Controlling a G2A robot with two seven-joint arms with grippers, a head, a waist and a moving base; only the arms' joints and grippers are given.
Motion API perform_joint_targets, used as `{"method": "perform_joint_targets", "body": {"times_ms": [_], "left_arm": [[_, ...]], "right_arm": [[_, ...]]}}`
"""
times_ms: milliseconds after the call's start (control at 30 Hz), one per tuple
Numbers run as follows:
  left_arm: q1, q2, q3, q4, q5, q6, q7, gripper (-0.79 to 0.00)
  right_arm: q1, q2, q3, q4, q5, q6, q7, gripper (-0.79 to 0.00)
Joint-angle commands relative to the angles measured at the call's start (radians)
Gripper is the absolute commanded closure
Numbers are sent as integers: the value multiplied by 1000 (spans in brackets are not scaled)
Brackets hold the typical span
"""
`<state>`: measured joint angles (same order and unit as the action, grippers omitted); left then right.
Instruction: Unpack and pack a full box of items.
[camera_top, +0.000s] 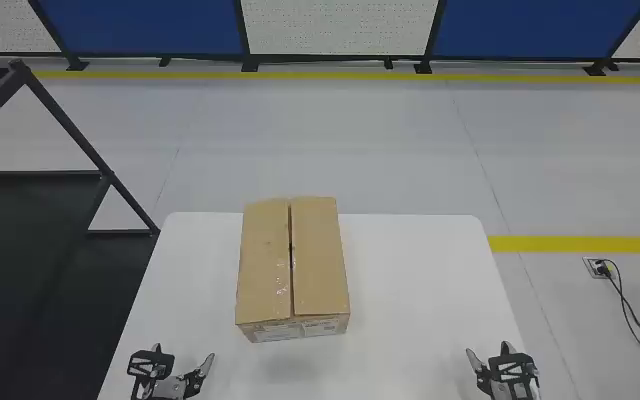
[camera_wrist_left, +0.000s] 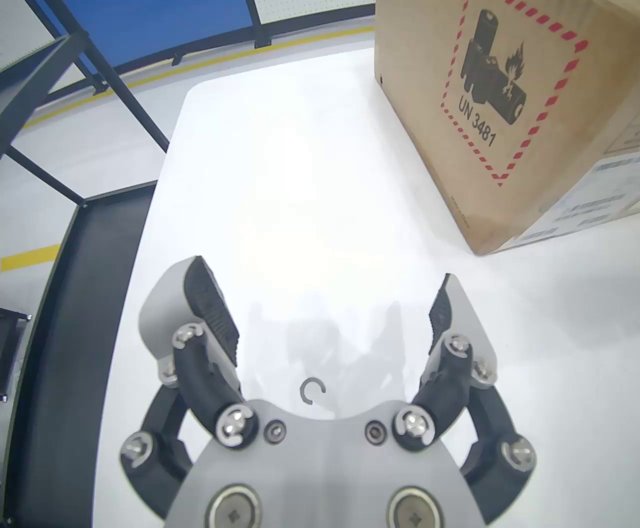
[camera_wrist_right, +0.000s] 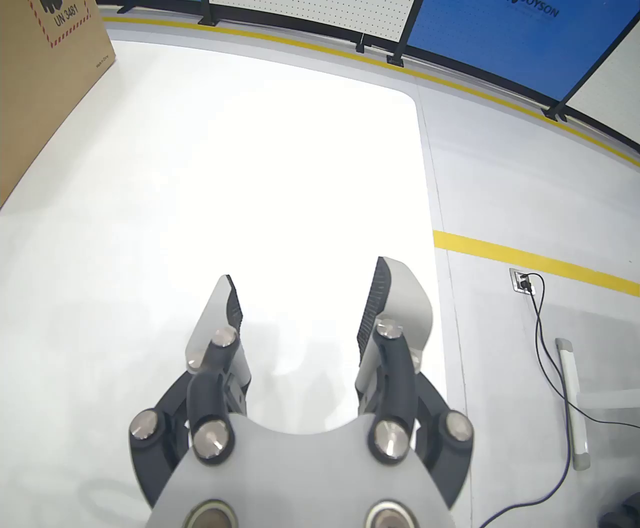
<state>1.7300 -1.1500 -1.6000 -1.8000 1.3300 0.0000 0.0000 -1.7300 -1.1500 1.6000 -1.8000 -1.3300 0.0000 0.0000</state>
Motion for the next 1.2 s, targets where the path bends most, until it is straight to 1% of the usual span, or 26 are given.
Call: {"method": "perform_joint_targets", "body": {"times_ms": [0,367,400,567,667,800,867,1167], "left_arm": [[0,0,0,0,0,0,0,-785],[0,0,0,0,0,0,0,-785],[0,0,0,0,0,0,0,-785],[-4,2,-25,-9,-12,-53,37,-785],[-21,5,-49,-30,-16,-89,43,-785],[-44,6,-75,-62,-18,-103,47,-785],[-49,7,-88,-82,-28,-112,46,-785],[-49,7,-94,-89,-28,-114,53,-785]], "right_arm": [[0,0,0,0,0,0,0,-524],[0,0,0,0,0,0,0,-520],[1,0,0,-2,2,-2,-3,-785],[-17,2,11,-64,-23,-80,-123,-785],[-25,4,16,-125,-49,-110,-159,-785],[-21,4,10,-208,-83,-126,-159,-785],[-18,5,6,-240,-91,-150,-125,-785],[-18,5,7,-244,-94,-155,-115,-785]]}}
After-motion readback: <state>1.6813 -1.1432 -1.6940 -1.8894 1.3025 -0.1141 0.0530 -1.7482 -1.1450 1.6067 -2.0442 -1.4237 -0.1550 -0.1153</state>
